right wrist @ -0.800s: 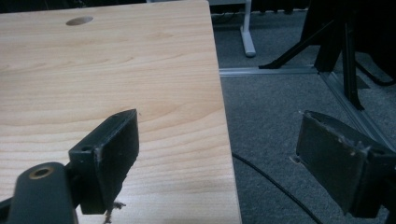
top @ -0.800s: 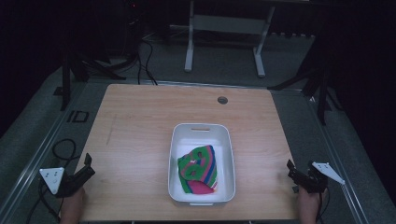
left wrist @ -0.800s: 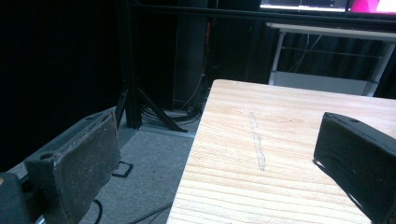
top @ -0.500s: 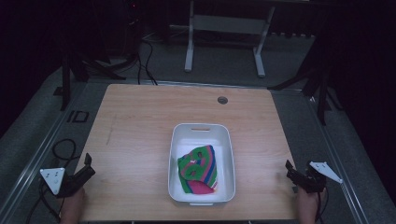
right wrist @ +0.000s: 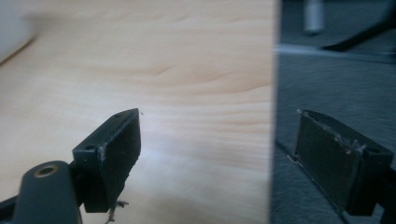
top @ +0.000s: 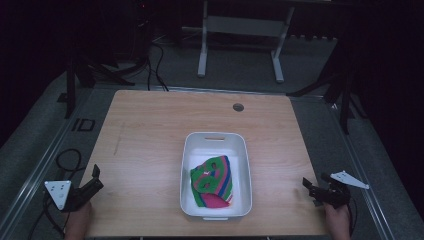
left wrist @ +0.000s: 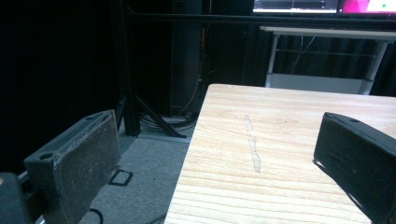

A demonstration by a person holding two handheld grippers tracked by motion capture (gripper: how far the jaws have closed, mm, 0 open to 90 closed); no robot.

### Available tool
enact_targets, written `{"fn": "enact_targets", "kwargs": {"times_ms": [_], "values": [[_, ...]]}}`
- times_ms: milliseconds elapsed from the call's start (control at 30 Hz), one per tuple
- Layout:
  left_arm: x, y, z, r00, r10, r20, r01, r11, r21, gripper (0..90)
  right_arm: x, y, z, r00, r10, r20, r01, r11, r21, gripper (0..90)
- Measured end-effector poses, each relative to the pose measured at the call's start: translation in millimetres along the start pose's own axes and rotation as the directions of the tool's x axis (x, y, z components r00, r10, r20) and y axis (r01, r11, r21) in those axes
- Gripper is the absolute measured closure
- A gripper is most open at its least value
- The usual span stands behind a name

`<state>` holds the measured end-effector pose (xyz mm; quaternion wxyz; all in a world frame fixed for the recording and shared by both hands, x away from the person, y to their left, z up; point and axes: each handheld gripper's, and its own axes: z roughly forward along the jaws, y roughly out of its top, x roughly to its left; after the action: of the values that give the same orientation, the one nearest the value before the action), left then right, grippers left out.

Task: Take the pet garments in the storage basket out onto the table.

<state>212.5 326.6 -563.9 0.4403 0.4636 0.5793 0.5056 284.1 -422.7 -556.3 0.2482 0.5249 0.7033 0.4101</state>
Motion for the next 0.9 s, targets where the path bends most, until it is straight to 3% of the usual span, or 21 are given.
{"fn": "enact_targets", "kwargs": {"times_ms": [67,167,200,300,367,500,567,600,633,667,733,800,900], "values": [[0.4,0.1,-0.2,1.0000,-0.004,0.002,0.004,1.0000,0.000,0.9,-0.6,1.9,1.6,0.9977,-0.043,-0.052,0.045,0.9980,0.044,14.3],[0.4,0.3,-0.1,1.0000,-0.004,0.002,0.004,1.0000,0.006,0.9,-0.7,2.8,2.2,0.9944,-0.062,-0.085,0.068,0.9958,0.061,14.3],[0.3,0.3,0.0,1.0000,-0.004,0.005,0.004,1.0000,0.008,0.9,0.5,5.0,3.3,0.9825,-0.093,-0.161,0.108,0.9904,0.087,14.3],[-0.4,0.2,0.0,1.0000,0.002,0.006,-0.002,0.9999,0.011,0.9,4.1,7.5,5.6,0.9645,-0.123,-0.234,0.157,0.9791,0.130,13.4],[-0.9,0.2,-0.1,1.0000,0.005,0.002,-0.005,0.9999,0.011,1.0,7.3,8.9,6.6,0.9553,-0.156,-0.251,0.197,0.9691,0.148,13.4],[-0.9,0.4,-0.2,0.9999,0.008,0.007,-0.008,0.9999,0.014,1.0,14.2,11.5,7.2,0.9372,-0.171,-0.304,0.229,0.9587,0.168,13.2],[-0.7,0.5,-0.3,0.9999,0.008,0.008,-0.008,0.9998,0.015,0.9,20.0,11.9,8.5,0.9208,-0.201,-0.334,0.274,0.9430,0.189,12.9],[-0.7,0.6,-0.4,0.9999,0.008,0.010,-0.009,0.9998,0.016,1.0,21.5,12.0,9.3,0.9142,-0.207,-0.349,0.286,0.9384,0.194,12.9],[-0.8,0.6,-0.5,0.9999,0.010,0.010,-0.010,0.9998,0.015,1.0,23.3,12.7,10.5,0.9007,-0.202,-0.385,0.296,0.9337,0.202,13.0],[-1.0,0.6,-0.6,0.9999,0.011,0.011,-0.011,0.9998,0.014,0.9,24.1,13.7,11.2,0.8931,-0.191,-0.407,0.292,0.9345,0.203,13.4],[-1.3,0.5,-0.7,0.9999,0.013,0.010,-0.013,0.9998,0.013,0.9,23.9,16.1,13.2,0.8830,-0.174,-0.436,0.288,0.9343,0.211,14.0],[-1.3,0.5,-0.7,0.9998,0.012,0.013,-0.012,0.9998,0.013,0.9,25.9,17.5,14.3,0.8784,-0.182,-0.442,0.300,0.9297,0.214,15.8],[-1.2,0.4,-0.5,0.9998,0.010,0.015,-0.010,0.9998,0.014,0.9,33.4,19.2,16.2,0.8645,-0.217,-0.453,0.347,0.9102,0.226,15.7]]}}
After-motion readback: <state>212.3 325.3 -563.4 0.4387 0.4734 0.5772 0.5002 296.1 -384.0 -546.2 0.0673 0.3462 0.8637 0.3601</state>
